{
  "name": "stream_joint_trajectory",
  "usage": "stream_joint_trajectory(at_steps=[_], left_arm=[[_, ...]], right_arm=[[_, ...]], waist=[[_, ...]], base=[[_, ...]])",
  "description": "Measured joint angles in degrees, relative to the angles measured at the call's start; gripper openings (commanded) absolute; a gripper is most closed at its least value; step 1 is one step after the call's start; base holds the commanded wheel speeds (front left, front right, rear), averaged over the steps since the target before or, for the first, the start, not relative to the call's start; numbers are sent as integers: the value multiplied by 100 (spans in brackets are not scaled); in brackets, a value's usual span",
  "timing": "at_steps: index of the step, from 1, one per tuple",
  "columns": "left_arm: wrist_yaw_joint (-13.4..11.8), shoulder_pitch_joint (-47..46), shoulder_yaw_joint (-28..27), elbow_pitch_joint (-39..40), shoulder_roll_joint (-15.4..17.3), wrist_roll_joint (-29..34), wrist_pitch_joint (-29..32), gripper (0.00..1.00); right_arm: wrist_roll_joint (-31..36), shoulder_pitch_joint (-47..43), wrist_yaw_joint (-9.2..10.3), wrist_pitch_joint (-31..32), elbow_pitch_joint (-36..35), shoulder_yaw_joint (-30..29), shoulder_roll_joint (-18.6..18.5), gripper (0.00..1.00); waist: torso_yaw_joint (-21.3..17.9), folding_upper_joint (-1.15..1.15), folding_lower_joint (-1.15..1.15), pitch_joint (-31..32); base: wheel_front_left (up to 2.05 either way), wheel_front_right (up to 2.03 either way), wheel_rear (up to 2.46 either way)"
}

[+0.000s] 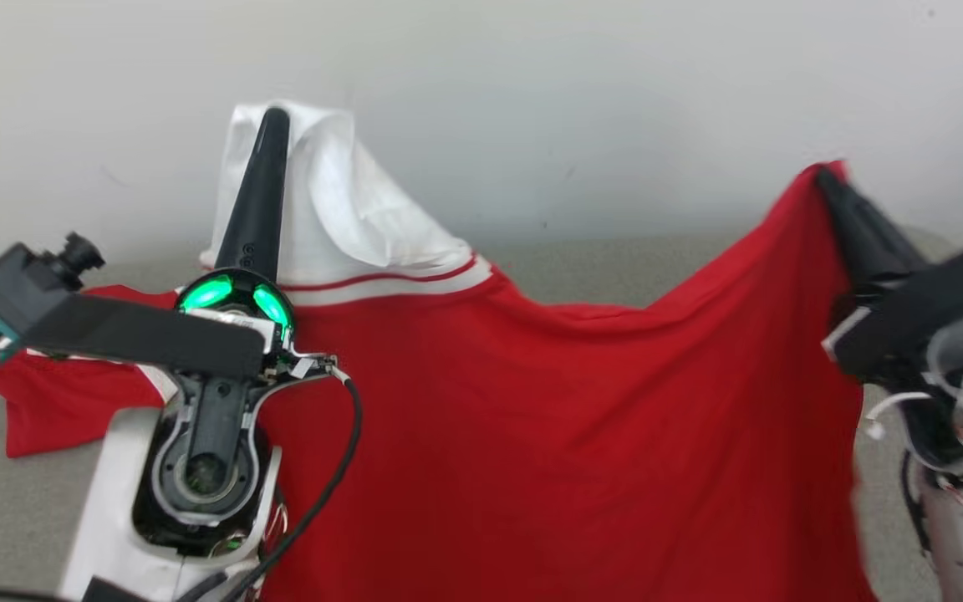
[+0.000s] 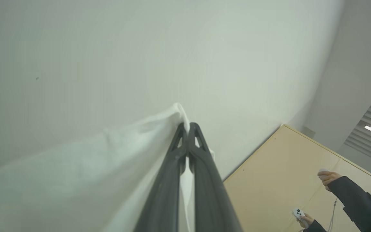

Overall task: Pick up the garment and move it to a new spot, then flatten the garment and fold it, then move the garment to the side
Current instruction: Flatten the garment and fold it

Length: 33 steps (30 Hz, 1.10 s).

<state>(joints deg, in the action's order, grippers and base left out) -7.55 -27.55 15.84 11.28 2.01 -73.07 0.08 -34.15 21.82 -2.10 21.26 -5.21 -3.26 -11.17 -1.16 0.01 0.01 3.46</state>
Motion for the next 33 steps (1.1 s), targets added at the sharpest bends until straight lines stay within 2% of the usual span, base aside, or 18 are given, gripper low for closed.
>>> stream_joint_trajectory(at_steps=[5, 9, 11, 12, 15, 18, 25, 28, 33], left_arm=[[-2, -322, -11, -1281, 0, 166, -424, 0], [0, -1198, -114, -2082, -15, 409, -662, 0], [0, -1606, -229, -2338, -18, 520, -786, 0], [-1, -2063, -367, -2562, -27, 601, -942, 0], [0, -2698, -393, -2435, -24, 701, -1102, 0], [0, -3109, -339, -2072, -36, 809, -1181, 0], [80, -3010, -73, -1772, -40, 868, -1145, 0], [73, -2343, 167, -1891, -24, 928, -1069, 0], [49, -985, 316, -2405, 220, 1162, -1078, 0]], right_arm=[[16, 863, -36, 153, 1273, 449, 255, 0], [-111, 2000, 87, 143, 2164, 526, 668, 0], [-99, 2581, 109, 92, 2471, 558, 681, 0], [-97, 3195, 111, -101, 2778, 480, 669, 0], [-140, 3940, 108, -450, 2869, 205, 635, 0], [-174, 4350, -18, -751, 2894, 25, 519, 0], [-40, 4030, -244, -873, 3030, 168, 131, 0], [111, 3318, -309, -797, 3276, 416, 13, 0], [216, 2469, -405, -664, 3630, 809, 46, 0]], waist=[[-55, -1, 0, -240], [-51, -1, -1, -501], [-43, -2, -1, -636], [-34, -2, -2, -770], [-9, -2, -2, -942], [42, -2, -2, -1070], [173, -2, -1, -1252], [210, -2, -1, -1369], [225, -3, -2, -1624]], base=[[0, 0, 0], [0, 0, 0], [0, 0, 0], [0, 0, 0], [0, 0, 0], [0, 0, 0], [0, 0, 0], [0, 0, 0], [0, 0, 0]])
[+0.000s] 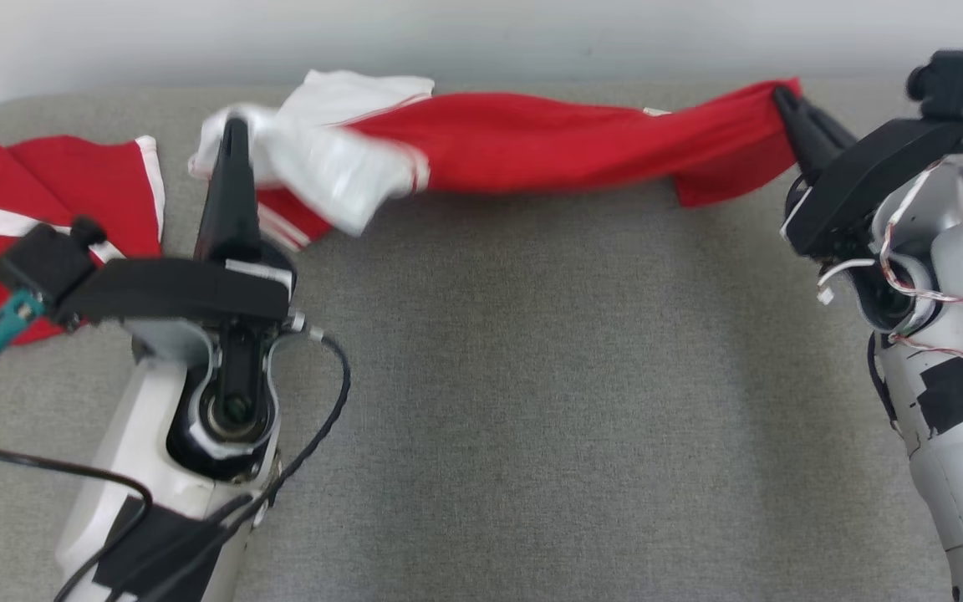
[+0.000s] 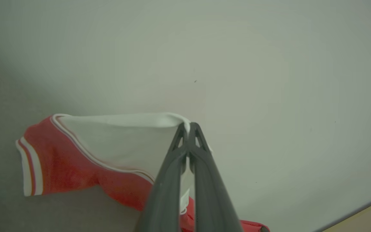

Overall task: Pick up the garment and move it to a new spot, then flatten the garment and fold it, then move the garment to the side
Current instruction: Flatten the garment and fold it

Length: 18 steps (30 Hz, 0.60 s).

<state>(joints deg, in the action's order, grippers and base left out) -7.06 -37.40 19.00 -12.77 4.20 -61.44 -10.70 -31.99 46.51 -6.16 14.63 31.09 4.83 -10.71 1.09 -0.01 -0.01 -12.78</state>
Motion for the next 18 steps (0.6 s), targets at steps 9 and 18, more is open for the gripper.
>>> stream_joint_trajectory(at_steps=[9, 18], left_arm=[[99, 339, -234, -503, 29, -130, -140, 0], [361, 1427, -143, -667, 35, -171, -201, 0]], right_arm=[[-87, -164, -93, -60, 391, 241, -157, 0], [-532, -1229, -98, 8, 141, 1147, -466, 0]], waist=[[-34, 0, 0, -294], [67, 1, 2, 150]], base=[[0, 0, 0], [0, 0, 0]])
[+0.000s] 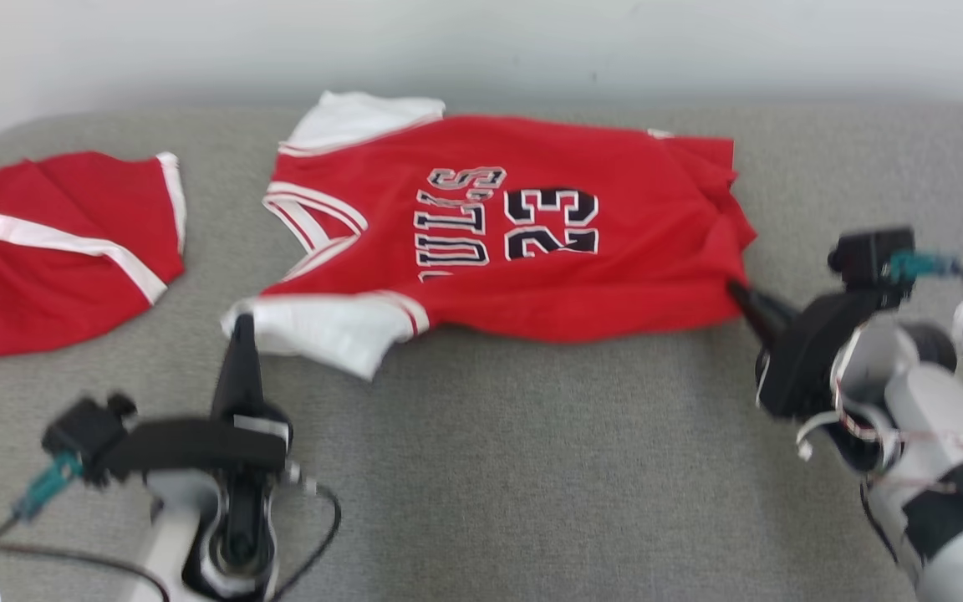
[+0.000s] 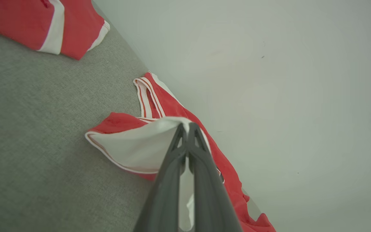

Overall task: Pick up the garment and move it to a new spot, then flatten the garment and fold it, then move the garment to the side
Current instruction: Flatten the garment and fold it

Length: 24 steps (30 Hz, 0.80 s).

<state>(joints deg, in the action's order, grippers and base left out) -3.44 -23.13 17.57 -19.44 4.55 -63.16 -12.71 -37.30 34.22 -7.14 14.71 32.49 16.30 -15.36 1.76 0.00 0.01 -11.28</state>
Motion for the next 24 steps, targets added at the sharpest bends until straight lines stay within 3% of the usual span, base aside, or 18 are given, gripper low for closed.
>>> stream_joint_trajectory(at_steps=[10, 24], left_arm=[[147, 1177, 168, -57, 130, -91, 2, 0], [97, 2561, 410, 270, 136, -236, 76, 0]], right_arm=[[-264, -1378, -1, -8, -387, 369, -439, 0], [-277, -2649, -10, 101, -881, 356, -918, 0]], waist=[[169, 1, 0, 697], [200, 1, 0, 1450]], base=[[0, 0, 0], [0, 0, 0]])
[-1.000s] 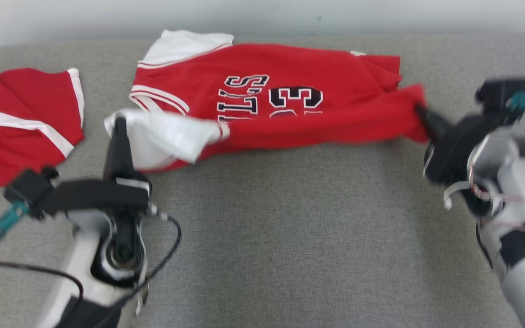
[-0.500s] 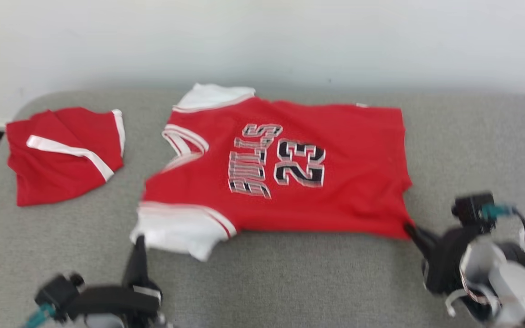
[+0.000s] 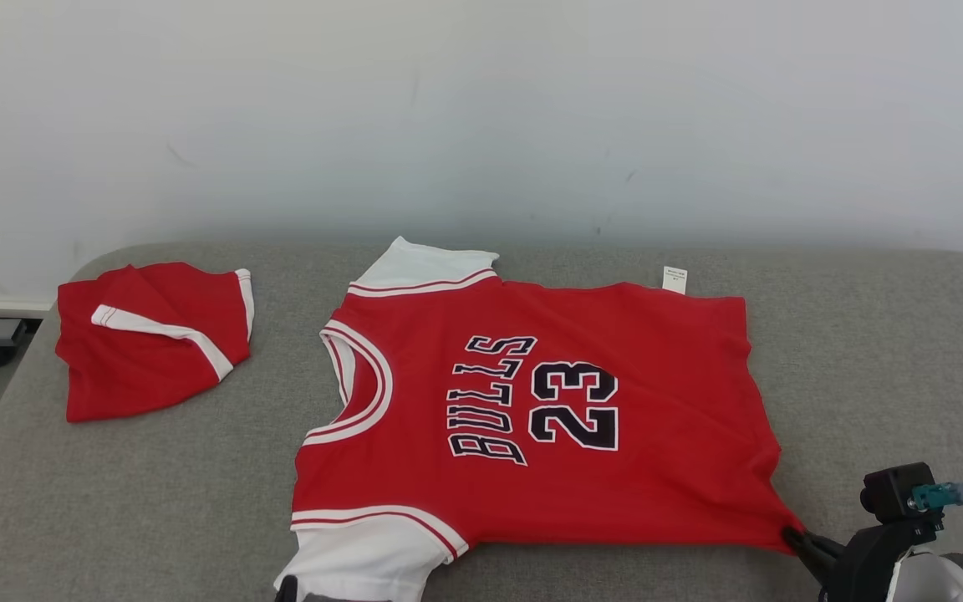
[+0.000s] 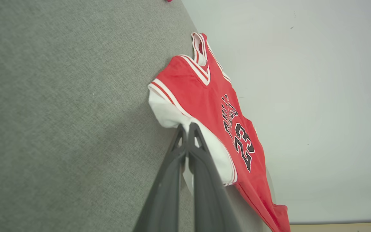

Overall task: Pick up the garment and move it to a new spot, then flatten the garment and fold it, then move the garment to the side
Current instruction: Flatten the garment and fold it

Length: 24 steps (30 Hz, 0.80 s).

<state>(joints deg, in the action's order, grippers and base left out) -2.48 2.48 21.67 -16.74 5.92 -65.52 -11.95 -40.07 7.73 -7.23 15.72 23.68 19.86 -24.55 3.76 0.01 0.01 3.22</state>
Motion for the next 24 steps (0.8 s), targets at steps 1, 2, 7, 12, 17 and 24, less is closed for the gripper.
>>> stream_joint_trajectory(at_steps=[1, 2, 7, 12, 17, 24], left_arm=[[0, 83, 9, 53, -8, -10, 4, 0], [-1, 148, 23, 93, -10, -16, 5, 0], [-1, 448, 114, 305, -1, -63, 58, 0], [0, 760, 357, 556, 0, -81, 238, 0], [-2, 1140, 466, 801, 4, -156, 343, 0], [-56, 1491, 339, 1257, 159, -363, 413, 0]], right_arm=[[0, -54, 0, 5, -31, -9, -36, 0], [-2, -110, 2, 26, -70, -18, -49, 0], [-19, -324, 77, 102, -263, -20, -58, 0], [-96, -639, 221, 154, -383, -85, -142, 0], [-151, -916, 326, 203, -555, -133, -164, 0], [-289, -1275, 508, 246, -837, -277, -166, 0]], waist=[[-6, 0, 0, 17], [-11, 0, 0, 30], [-11, 0, -1, 61], [38, 0, -1, 64], [121, -1, -1, 36], [251, -1, -1, -7]], base=[[0, 0, 0], [0, 0, 0], [0, 0, 0], [0, 0, 0], [0, 0, 0], [0, 0, 0]])
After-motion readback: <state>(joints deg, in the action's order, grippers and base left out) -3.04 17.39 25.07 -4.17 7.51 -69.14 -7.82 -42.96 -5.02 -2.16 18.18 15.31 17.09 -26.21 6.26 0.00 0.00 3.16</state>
